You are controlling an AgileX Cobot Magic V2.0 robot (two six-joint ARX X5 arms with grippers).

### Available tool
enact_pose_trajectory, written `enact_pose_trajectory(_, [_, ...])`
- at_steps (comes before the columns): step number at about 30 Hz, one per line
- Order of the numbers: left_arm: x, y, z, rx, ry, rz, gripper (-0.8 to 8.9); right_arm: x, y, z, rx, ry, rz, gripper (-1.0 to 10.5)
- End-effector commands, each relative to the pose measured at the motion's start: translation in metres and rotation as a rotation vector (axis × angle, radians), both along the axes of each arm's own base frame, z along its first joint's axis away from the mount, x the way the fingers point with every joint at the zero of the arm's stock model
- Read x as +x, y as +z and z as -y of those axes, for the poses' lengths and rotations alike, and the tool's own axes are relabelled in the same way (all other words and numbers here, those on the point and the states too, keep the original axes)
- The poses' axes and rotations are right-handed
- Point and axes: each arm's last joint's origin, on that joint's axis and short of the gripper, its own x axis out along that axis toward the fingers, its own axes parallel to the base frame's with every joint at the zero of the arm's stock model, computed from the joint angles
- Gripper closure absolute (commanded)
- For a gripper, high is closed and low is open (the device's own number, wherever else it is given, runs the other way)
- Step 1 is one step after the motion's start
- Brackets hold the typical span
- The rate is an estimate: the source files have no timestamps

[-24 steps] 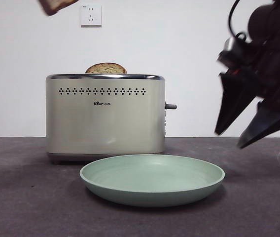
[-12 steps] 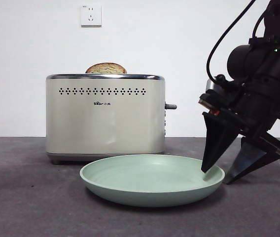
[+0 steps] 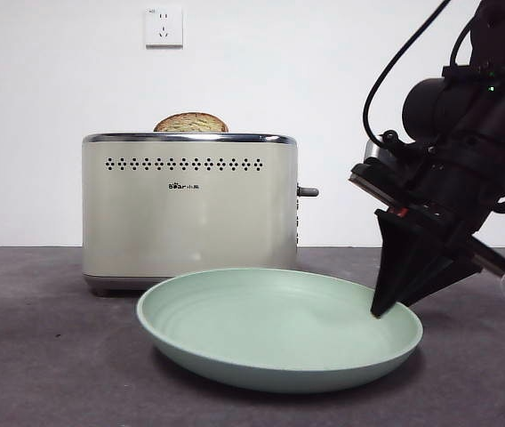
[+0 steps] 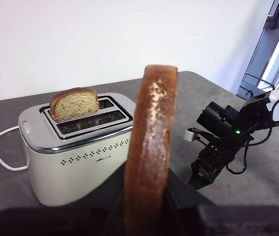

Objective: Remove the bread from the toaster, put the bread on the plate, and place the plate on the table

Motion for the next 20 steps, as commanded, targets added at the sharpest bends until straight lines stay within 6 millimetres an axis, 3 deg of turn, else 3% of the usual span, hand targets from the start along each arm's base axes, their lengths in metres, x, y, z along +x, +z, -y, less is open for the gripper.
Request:
enact_pose_trajectory(1, [0.003,0.000,0.002,-0.017,-0.001,-0.005,8.22,-0.004,0.011,0.001,0.022,-0.018,0.023,9.6])
enact_pose_trajectory(6, [0.019,-0.001,0.010,-0.009,-0.032,-0.038,8.22,-0.017,0.042,0.004,0.047,-0.021,0.084,9.6])
enact_pose_trajectory(10, [0.040,-0.001,0.025,-0.055,-0.187,-0.098,8.22,-0.031,0.065,0.009,0.060,-0.021,0.126,9.6])
enact_pose_trajectory(14, [0.070,-0.008,0.044,-0.101,-0.368,-0.202,8.22,-0.046,0.085,0.014,0.071,-0.022,0.169,9.6])
enact_pose_trajectory(20, [0.120,-0.037,0.073,-0.136,-0.538,-0.425,8.22,-0.066,0.109,0.021,0.091,-0.022,0.223,9.6])
